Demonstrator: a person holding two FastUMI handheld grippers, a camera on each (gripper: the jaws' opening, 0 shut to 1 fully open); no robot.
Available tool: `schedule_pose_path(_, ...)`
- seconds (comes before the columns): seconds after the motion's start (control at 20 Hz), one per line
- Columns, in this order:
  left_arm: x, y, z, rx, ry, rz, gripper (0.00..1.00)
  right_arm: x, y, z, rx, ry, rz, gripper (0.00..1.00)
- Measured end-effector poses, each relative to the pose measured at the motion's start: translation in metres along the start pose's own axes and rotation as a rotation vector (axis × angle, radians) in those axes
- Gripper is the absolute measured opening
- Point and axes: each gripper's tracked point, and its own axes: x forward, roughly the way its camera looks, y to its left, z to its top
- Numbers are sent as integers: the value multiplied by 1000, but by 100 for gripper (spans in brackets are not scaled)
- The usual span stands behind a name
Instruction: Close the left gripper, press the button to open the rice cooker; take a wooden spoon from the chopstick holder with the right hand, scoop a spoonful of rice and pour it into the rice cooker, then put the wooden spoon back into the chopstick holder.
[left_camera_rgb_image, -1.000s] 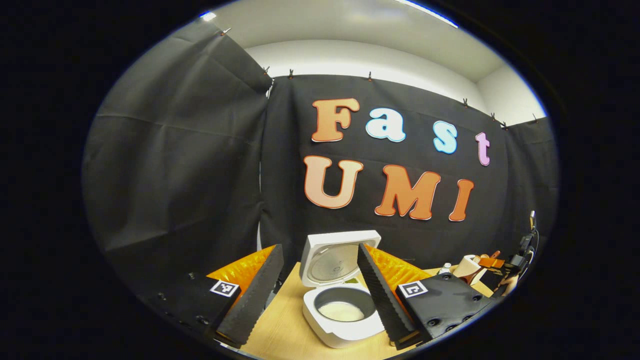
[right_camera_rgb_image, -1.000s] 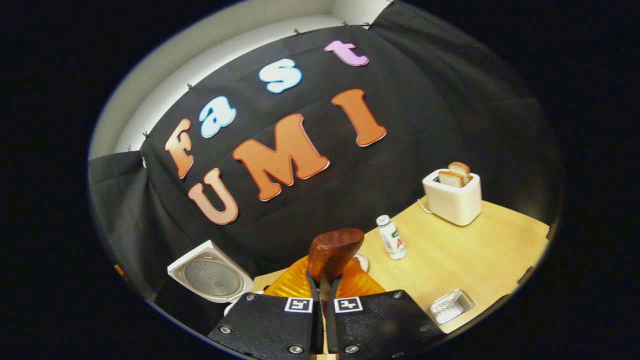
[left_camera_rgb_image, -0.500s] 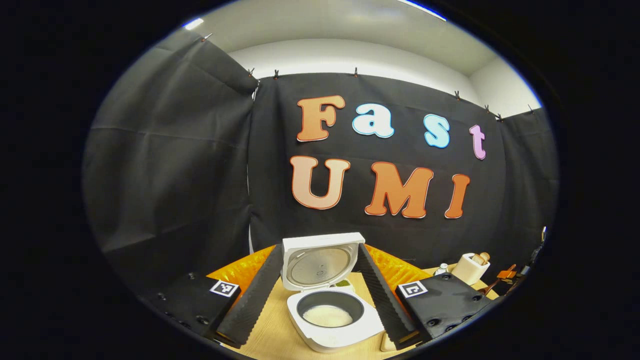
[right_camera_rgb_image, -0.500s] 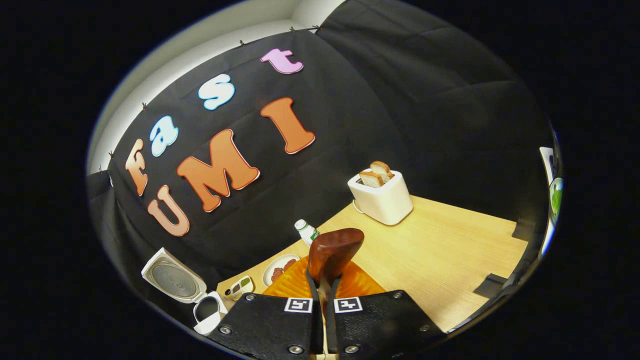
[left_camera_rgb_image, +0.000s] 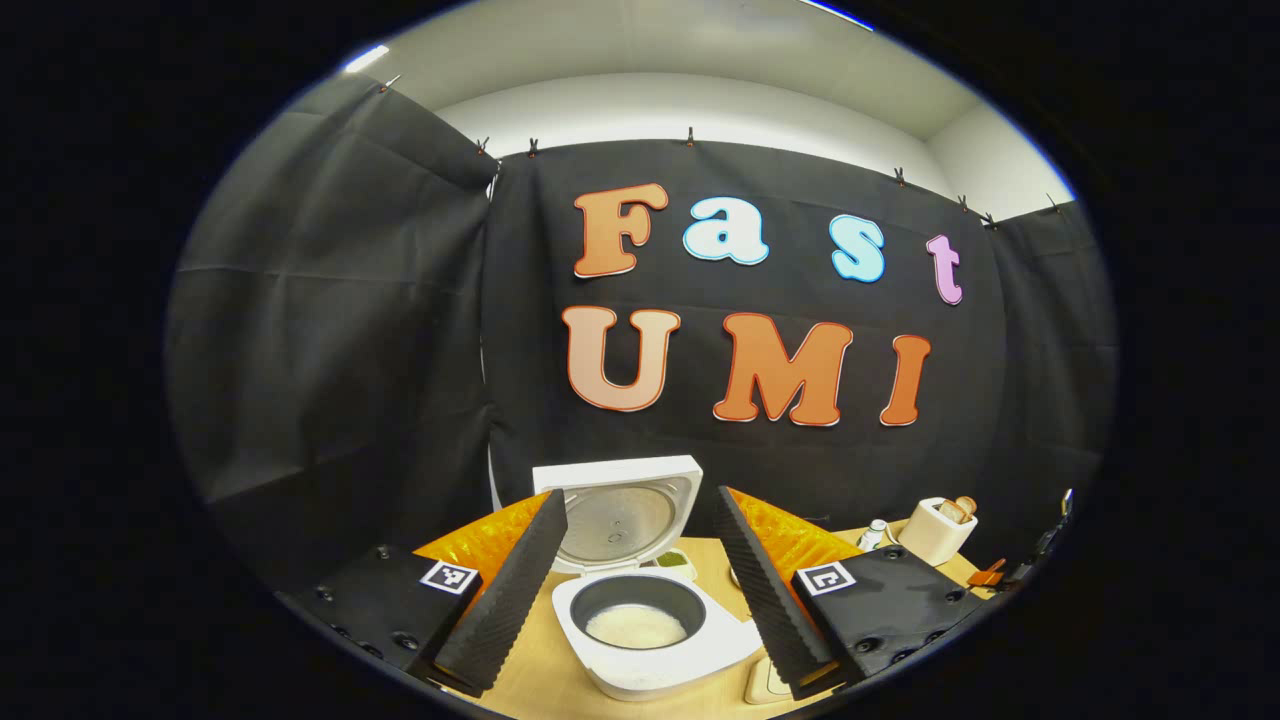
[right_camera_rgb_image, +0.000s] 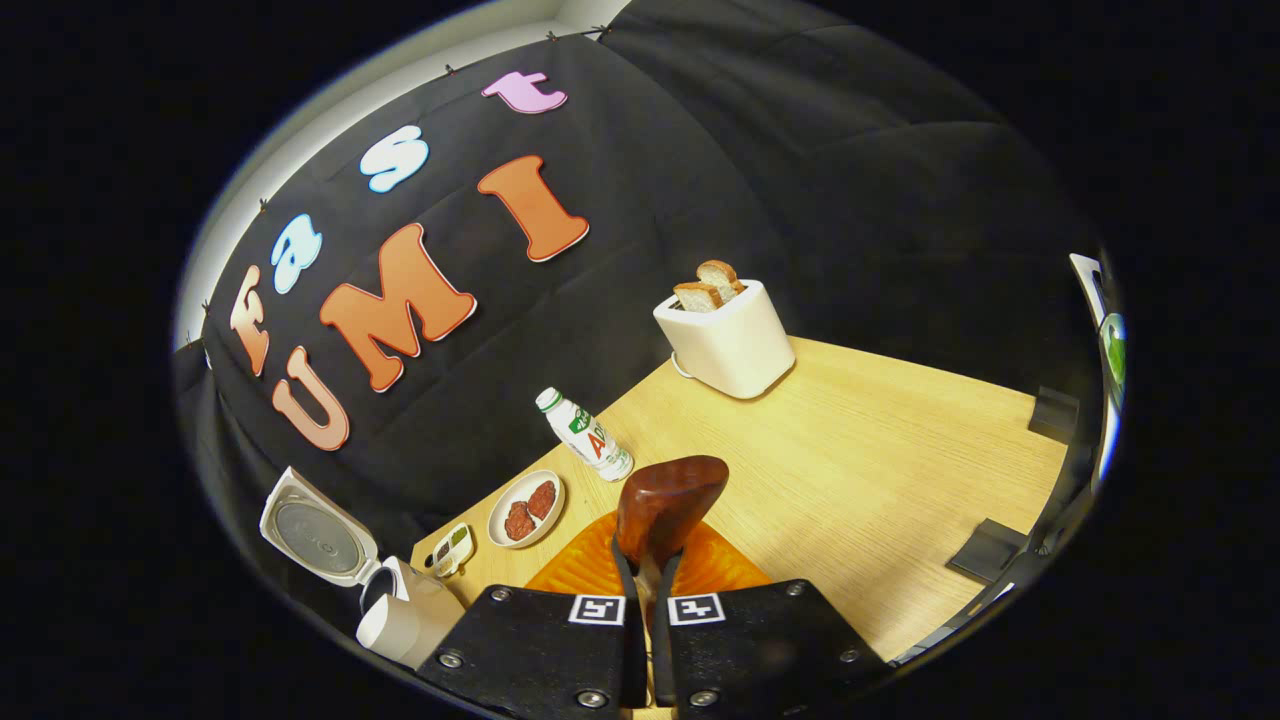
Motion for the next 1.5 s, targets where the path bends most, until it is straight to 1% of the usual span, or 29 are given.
schedule_pose_path(0.2, -3, 8, -2, 3, 7, 31, 100, 10, 3, -19, -46, 34, 7, 2)
schedule_pose_path(0.25, -5, 10, -1, -6, 3, 32, 100, 11, 2, -20, -58, 26, 3, 1)
schedule_pose_path(0.35, -6, 5, 0, -47, -1, 9, 100, 16, -2, -30, -82, 34, -4, 2)
schedule_pose_path(0.4, -6, 8, 0, -61, -2, 10, 100, 18, -4, -37, -92, 50, -10, 2)
schedule_pose_path(0.45, -7, 13, 1, -61, -4, 25, 98, 20, -5, -40, -95, 57, -10, 6)
schedule_pose_path(0.5, -6, 19, 2, -55, -8, 43, 100, 22, -6, -45, -96, 66, -17, 7)
schedule_pose_path(0.55, -7, 23, 4, -47, -13, 58, 97, 22, -9, -52, -100, 76, -21, 12)
schedule_pose_path(0.6, -7, 25, 5, -40, -17, 67, 100, 19, -6, -45, -94, 62, -19, 14)
schedule_pose_path(0.7, -5, 27, 8, -27, -14, 74, 100, 26, -16, -51, -105, 82, -62, 24)
schedule_pose_path(0.75, -2, 28, 10, -20, -13, 75, 100, 25, -20, -54, -114, 89, -84, 48)
schedule_pose_path(0.8, 2, 29, 11, -15, -12, 75, 100, 24, -26, -54, -123, 92, -111, 55)
schedule_pose_path(0.85, 7, 29, 13, -18, -8, 73, 100, 19, -30, -51, -133, 90, -137, 85)
schedule_pose_path(0.9, 11, 29, 14, -25, -2, 66, 100, 17, -35, -48, -141, 83, -159, 94)
schedule_pose_path(1.0, 22, 29, 20, -34, 5, 58, 100, 0, -37, -38, -173, 51, -191, 95)
schedule_pose_path(1.15, 42, 28, 35, -22, 11, 35, 100, -29, -31, -7, -330, -20, -216, 95)
schedule_pose_path(1.25, 57, 29, 44, -12, 21, 35, 100, -50, -17, 17, -419, -70, -207, 95)
schedule_pose_path(1.3, 65, 32, 51, -2, 21, 44, 97, -60, -11, 29, -460, -97, -208, 95)
schedule_pose_path(1.35, 73, 32, 59, 5, 19, 48, 100, -69, -5, 39, -491, -123, -204, 95)
schedule_pose_path(1.4, 82, 32, 66, 6, 19, 50, 97, -78, 2, 49, -511, -149, -196, 95)
schedule_pose_path(1.45, 92, 30, 72, 5, 22, 45, 100, -86, 10, 58, -522, -177, -186, 95)
schedule_pose_path(1.5, 102, 27, 75, 4, 36, 31, 100, -94, 19, 65, -533, -203, -177, 95)
